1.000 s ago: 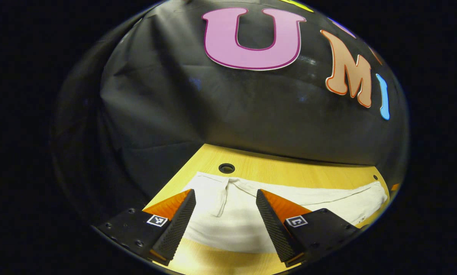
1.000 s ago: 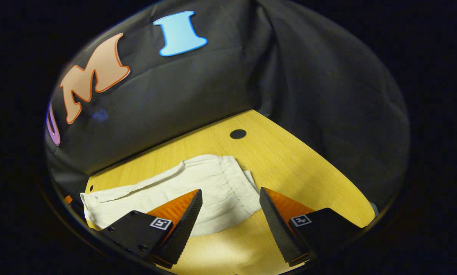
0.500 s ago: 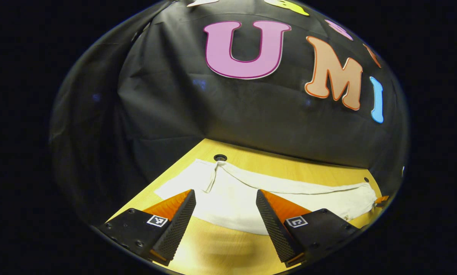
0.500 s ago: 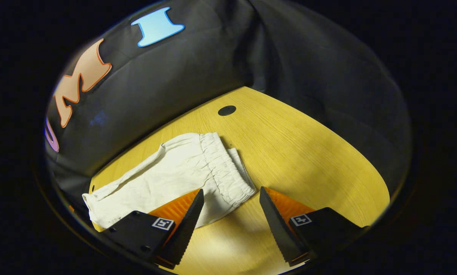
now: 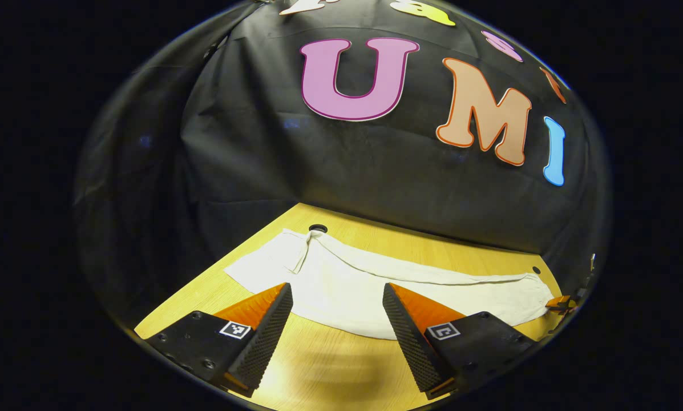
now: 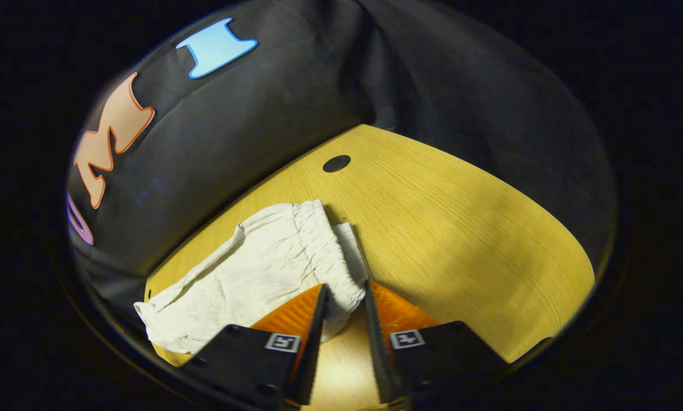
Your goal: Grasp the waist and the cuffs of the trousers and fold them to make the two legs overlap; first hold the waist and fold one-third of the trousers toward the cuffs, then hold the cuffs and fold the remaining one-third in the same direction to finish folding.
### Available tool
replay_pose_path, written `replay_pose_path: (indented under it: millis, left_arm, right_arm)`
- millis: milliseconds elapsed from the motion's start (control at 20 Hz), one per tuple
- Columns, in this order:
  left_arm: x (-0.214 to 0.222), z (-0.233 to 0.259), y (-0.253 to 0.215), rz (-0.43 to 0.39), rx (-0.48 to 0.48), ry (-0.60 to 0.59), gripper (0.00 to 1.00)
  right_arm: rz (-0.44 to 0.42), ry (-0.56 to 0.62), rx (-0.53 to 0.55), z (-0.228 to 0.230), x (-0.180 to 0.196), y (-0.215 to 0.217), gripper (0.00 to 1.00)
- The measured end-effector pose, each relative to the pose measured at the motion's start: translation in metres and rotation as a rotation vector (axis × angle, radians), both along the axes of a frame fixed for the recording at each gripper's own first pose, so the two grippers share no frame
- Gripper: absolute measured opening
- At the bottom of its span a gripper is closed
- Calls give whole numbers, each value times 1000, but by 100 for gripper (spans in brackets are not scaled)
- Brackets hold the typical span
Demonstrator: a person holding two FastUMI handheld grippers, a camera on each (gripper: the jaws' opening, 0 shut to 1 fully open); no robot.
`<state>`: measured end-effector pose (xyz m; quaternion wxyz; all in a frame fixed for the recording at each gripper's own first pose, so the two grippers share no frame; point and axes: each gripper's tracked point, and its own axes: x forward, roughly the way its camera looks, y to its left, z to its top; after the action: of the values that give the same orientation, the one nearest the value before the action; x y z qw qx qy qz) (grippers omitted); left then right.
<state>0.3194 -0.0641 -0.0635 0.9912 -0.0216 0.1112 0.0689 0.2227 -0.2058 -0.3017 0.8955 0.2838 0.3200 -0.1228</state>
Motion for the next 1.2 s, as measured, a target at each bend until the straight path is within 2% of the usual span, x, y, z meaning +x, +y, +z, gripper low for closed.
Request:
replay_pose_path:
  millis: [50,100,200,350,700,950,1200]
  left_arm:
    - [-1,0,0,0,1,2,96]
    - [-1,-2,2,0,1,5,96]
    - [0,-4,3,-4,-5,9,96]
    - [3,-9,12,-8,-26,15,95]
    - [15,-19,47,-60,-11,49,96]
    - [25,-19,66,-135,-7,61,96]
    - [31,-20,89,-191,-19,61,96]
  right_arm:
    - [-7,-9,5,3,2,1,33]
    - [-4,-17,-4,7,2,1,22]
    - [12,-33,-52,14,3,5,15]
    - [41,-49,-131,33,0,11,15]
    - [47,-181,-210,113,7,62,15]
    - [126,-252,-284,163,16,142,15]
    - [237,-332,-312,205,24,236,15]
